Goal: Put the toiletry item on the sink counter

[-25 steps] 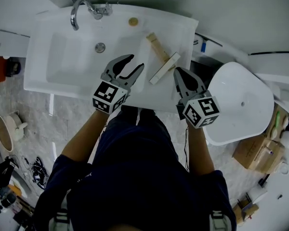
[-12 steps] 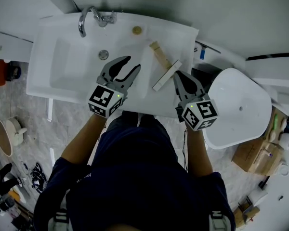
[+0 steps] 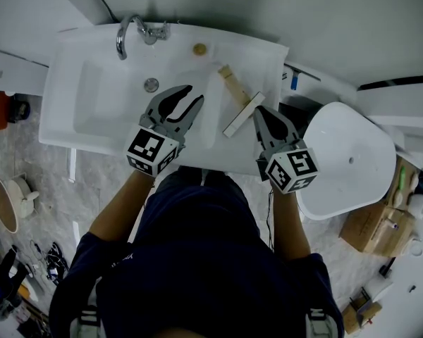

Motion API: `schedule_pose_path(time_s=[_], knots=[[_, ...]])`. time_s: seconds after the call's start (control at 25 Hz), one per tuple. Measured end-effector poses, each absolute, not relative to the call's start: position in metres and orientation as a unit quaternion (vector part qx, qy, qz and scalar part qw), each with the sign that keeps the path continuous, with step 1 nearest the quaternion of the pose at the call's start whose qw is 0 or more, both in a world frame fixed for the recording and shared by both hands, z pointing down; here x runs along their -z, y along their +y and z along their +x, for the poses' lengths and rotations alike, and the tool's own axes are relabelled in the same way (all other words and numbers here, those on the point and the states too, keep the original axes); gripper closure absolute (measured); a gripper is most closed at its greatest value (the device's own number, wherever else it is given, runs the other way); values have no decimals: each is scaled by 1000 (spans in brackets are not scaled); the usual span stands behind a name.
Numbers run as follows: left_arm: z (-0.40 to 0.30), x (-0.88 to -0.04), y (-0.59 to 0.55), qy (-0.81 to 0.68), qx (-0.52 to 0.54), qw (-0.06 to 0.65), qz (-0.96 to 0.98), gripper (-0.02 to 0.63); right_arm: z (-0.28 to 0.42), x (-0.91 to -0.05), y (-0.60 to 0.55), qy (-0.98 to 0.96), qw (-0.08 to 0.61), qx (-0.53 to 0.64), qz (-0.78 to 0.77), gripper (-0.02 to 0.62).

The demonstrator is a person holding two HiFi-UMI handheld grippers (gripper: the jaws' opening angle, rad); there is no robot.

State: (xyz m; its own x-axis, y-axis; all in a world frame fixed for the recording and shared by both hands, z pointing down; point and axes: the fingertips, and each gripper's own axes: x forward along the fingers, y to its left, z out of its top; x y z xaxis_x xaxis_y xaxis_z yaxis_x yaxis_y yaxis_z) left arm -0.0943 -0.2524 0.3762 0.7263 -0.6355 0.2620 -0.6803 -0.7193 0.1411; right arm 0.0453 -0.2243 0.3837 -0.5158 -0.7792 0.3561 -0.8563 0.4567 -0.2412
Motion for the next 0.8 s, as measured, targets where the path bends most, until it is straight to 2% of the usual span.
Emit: schedule_pose_path(time_s=[0.36, 0.8], knots=[[-91, -365, -252, -352, -96, 103, 925, 511, 43, -380, -226, -850, 95, -197, 479, 591], [-83, -360, -253, -349, -95, 97, 927, 535, 50, -378, -228, -853, 94, -194, 475, 591]])
